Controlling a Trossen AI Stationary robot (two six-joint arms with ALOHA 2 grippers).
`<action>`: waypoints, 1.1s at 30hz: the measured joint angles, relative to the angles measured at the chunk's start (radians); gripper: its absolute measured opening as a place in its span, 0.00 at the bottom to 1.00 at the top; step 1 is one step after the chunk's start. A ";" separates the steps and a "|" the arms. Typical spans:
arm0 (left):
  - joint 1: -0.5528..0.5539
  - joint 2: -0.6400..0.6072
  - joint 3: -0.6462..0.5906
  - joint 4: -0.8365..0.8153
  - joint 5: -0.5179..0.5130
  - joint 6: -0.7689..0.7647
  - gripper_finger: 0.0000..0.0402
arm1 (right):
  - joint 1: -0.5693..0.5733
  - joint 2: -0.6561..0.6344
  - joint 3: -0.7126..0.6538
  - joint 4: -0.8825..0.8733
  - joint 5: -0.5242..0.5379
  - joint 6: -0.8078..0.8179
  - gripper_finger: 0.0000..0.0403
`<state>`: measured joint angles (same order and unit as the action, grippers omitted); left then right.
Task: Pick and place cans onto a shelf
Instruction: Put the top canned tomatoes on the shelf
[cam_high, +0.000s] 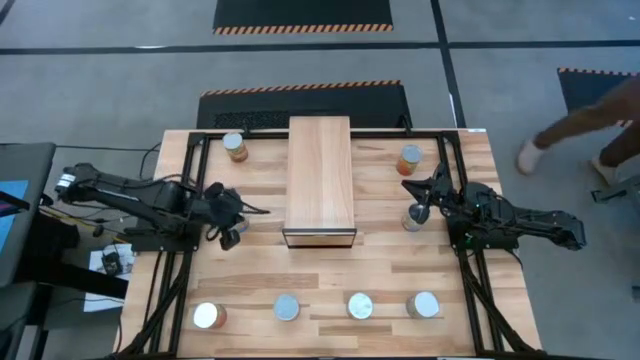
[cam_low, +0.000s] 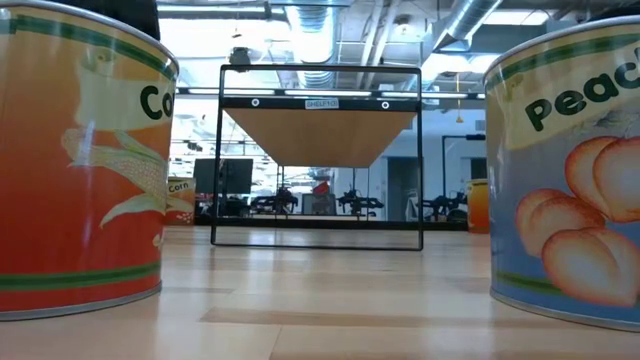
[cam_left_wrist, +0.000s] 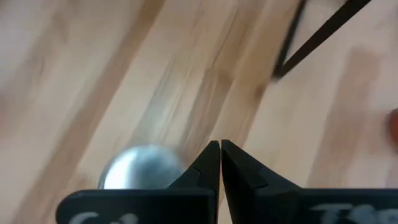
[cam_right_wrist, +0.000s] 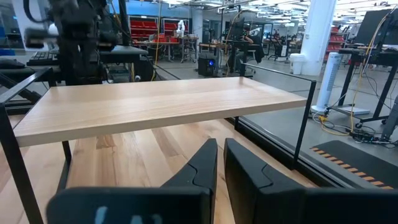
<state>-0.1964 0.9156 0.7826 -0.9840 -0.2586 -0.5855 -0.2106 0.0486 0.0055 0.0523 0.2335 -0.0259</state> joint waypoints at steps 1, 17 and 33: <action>0.000 0.023 0.000 -0.029 0.000 -0.025 0.03 | 0.000 0.000 0.000 0.000 0.000 0.000 0.14; 0.000 0.278 0.006 -0.063 -0.072 -0.089 0.30 | 0.000 0.000 0.000 0.000 0.000 0.000 0.14; 0.001 0.302 0.063 -0.112 -0.066 0.056 0.00 | 0.000 0.000 0.000 0.000 0.000 0.000 0.14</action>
<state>-0.1952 1.2171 0.8456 -1.0963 -0.3247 -0.5297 -0.2107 0.0486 0.0055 0.0524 0.2336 -0.0258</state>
